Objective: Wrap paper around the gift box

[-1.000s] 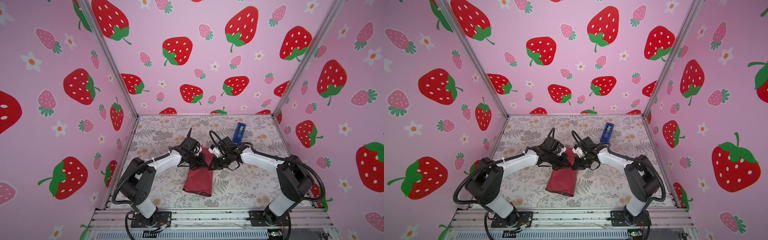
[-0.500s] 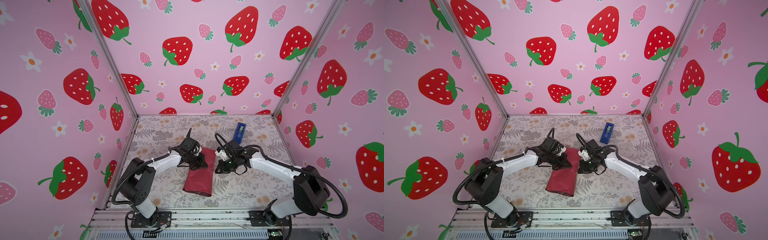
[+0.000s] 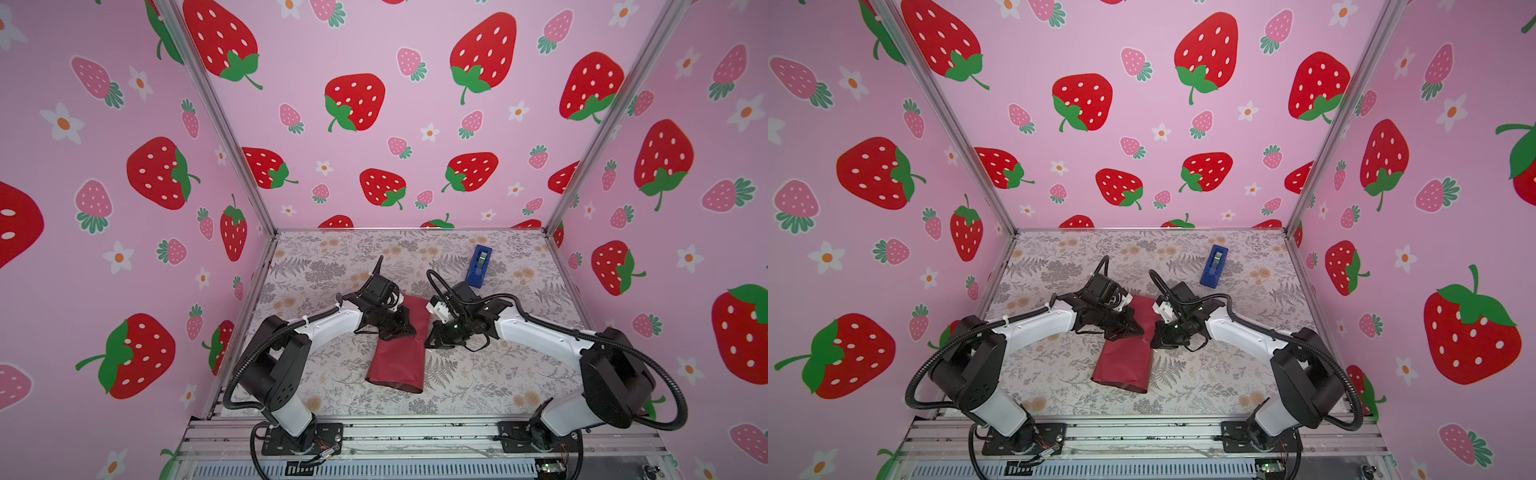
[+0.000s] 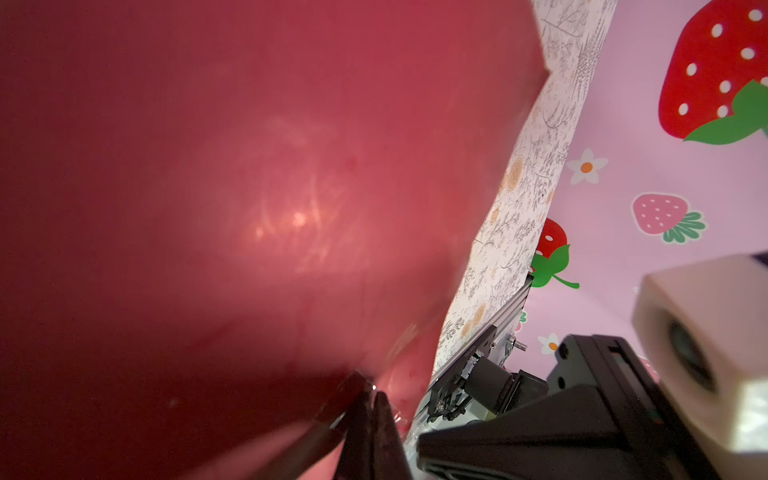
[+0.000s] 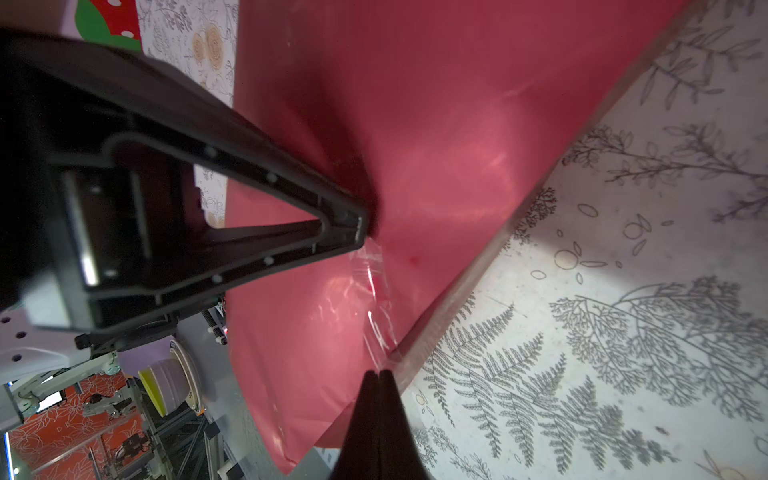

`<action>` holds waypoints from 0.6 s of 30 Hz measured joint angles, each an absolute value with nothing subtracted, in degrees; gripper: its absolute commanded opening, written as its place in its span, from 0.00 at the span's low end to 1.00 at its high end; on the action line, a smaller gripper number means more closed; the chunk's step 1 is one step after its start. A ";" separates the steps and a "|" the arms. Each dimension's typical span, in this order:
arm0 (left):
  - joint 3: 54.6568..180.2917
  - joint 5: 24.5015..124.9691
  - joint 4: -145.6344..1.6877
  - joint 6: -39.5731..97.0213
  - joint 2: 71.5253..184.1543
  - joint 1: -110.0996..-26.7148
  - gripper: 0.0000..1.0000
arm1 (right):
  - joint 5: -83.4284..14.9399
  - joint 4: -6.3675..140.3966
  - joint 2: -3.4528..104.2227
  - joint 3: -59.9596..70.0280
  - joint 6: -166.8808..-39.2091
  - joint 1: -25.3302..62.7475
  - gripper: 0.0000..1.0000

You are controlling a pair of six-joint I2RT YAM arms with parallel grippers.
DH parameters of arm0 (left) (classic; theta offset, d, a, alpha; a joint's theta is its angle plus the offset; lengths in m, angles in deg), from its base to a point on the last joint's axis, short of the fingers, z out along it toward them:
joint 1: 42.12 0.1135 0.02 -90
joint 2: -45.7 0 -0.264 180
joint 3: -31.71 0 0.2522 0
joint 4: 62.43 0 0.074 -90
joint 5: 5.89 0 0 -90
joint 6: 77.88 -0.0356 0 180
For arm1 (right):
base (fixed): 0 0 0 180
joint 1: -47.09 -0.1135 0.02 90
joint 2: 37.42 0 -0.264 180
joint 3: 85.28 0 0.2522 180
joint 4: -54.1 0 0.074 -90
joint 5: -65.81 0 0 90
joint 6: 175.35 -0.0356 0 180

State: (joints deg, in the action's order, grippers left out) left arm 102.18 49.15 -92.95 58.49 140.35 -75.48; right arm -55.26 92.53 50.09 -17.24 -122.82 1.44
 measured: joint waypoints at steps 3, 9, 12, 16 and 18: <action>102.18 49.15 -92.95 58.49 140.35 -75.48 0.00 | -54.76 92.14 51.14 -17.54 -122.86 1.36 0.00; 102.18 49.15 -92.95 58.49 140.35 -75.48 0.00 | -54.61 91.46 52.51 -17.87 -123.10 1.31 0.00; 102.18 49.15 -92.97 58.47 140.35 -75.48 0.00 | -54.71 90.63 53.10 -18.44 -123.32 1.22 0.00; 102.18 49.15 -92.99 58.47 140.33 -75.46 0.00 | -55.68 87.92 53.56 -20.47 -124.39 1.07 0.00; 102.18 49.15 -92.99 58.47 140.33 -75.44 0.00 | -55.90 86.72 53.56 -21.56 -124.81 0.98 0.00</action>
State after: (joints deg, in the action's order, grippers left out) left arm 102.18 49.15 -92.99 58.47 140.33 -75.44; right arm -55.90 86.72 53.56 -21.56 -124.81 0.98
